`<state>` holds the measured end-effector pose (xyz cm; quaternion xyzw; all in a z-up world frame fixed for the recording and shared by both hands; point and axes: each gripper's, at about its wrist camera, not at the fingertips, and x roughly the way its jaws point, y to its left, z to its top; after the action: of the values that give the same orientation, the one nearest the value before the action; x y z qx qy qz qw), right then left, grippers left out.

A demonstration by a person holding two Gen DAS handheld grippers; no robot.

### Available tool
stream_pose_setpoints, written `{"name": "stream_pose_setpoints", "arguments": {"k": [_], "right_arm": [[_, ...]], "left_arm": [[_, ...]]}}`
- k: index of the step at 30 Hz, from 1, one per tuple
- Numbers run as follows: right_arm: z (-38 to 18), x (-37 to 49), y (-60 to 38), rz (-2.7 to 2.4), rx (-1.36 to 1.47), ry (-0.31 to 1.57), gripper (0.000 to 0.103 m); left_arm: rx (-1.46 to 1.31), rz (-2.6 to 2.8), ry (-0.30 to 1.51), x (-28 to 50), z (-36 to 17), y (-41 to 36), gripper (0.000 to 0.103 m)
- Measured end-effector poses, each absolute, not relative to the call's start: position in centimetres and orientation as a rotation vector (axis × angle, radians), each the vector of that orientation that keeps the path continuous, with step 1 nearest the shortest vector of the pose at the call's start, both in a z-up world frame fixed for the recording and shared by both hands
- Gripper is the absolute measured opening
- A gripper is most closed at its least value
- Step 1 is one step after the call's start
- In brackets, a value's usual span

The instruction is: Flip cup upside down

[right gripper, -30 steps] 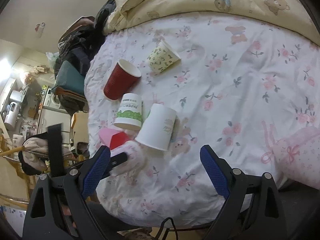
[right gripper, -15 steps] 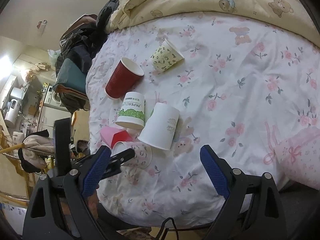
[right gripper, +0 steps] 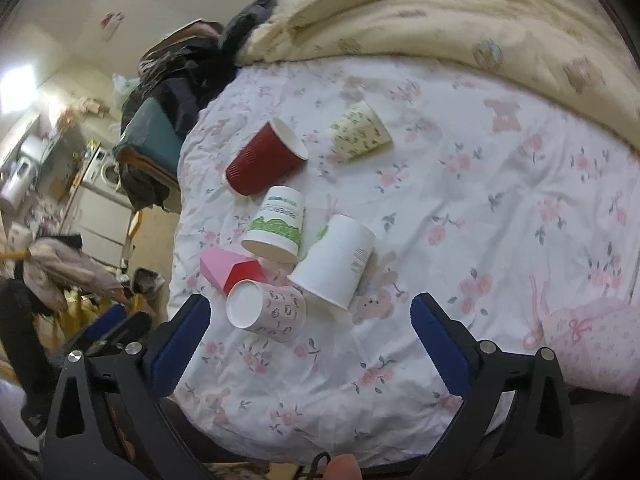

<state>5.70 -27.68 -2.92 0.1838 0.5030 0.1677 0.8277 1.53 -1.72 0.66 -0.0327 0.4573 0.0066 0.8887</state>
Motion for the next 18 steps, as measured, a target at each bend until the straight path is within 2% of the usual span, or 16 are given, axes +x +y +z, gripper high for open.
{"name": "stream_pose_setpoints", "arguments": {"k": [1,6,7,18], "right_arm": [[-2.5,5.3,-27.2,0.36,0.357,1.046,0.103],[-0.8,2.8,-24.4,0.389,0.188,0.92,0.103],[-0.7,2.5,-24.1,0.391,0.177,0.909,0.103],[-2.0,1.5,-21.5,0.346,0.057,0.885,0.103]], "left_arm": [[-0.069,0.027,0.929,0.8,0.8,-1.4,0.093],[-0.092,0.079,0.858,-1.3,0.9,-0.3,0.096],[-0.109,0.082,0.852,-1.5,0.9,0.0,0.103],[-0.149,0.122,0.871,-1.5,-0.9,0.6,0.103]]}}
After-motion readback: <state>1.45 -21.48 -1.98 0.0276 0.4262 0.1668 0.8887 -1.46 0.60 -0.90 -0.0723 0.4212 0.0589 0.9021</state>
